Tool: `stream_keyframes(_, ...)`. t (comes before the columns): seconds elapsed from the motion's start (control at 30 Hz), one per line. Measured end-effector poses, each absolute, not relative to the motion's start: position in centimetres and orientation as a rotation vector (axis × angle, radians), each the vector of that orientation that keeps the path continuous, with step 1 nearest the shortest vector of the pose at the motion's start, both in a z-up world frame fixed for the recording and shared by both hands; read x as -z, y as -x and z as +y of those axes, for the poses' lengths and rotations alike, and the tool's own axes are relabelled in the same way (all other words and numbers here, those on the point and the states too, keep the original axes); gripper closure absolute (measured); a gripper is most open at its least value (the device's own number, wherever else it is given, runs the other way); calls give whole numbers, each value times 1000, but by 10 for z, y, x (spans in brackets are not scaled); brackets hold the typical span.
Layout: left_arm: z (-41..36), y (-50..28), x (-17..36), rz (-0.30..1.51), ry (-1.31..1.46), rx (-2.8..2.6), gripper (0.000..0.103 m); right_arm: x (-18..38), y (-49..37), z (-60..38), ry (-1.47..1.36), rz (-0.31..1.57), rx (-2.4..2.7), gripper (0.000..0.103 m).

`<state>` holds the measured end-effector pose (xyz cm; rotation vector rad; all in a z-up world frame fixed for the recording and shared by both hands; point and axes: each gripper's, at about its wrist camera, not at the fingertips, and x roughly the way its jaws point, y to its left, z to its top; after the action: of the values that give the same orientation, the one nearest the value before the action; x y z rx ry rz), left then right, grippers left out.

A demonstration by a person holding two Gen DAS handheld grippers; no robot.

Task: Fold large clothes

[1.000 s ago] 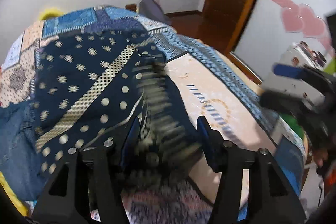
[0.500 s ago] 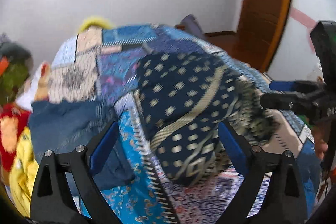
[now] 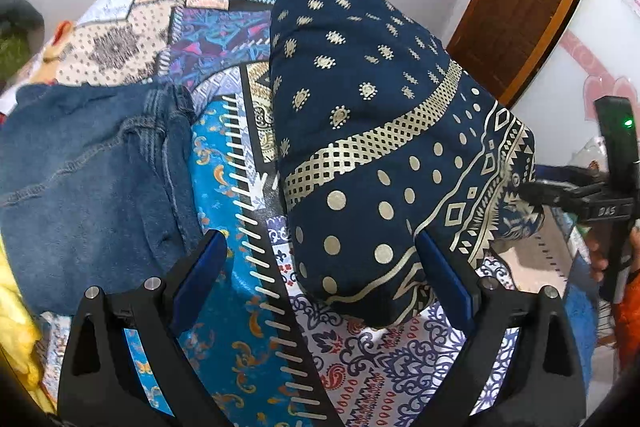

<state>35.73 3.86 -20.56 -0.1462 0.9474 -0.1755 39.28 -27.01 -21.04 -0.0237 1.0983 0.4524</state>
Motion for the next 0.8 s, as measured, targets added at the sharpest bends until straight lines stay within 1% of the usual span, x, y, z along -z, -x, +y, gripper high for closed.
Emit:
stream_keyframes(0.1, 32, -349, 198, 919, 70, 134, 7, 202, -386, -281, 69, 1070, -397, 6)
stream_keyframes(0.23, 28, -333, 181, 876, -33, 102, 7, 194, -376, -290, 244, 1032, -240, 6)
stream_keyframes(0.3, 29, -327, 173, 866, -71, 93, 7, 187, -369, -293, 251, 1011, -255, 6)
stream_keyframes(0.4, 34, -325, 159, 843, -108, 63, 7, 168, -359, -294, 231, 969, -297, 6)
stream_keyframes(0.6, 48, -346, 125, 790, -49, 71, 7, 125, -364, -280, 97, 878, -402, 5)
stream_keyframes(0.67, 49, -359, 120, 784, -21, 77, 7, 119, -376, -273, 0, 898, -475, 5)
stream_keyframes(0.8, 48, -392, 128, 816, 19, 109, 7, 133, -406, -254, -135, 1004, -568, 5)
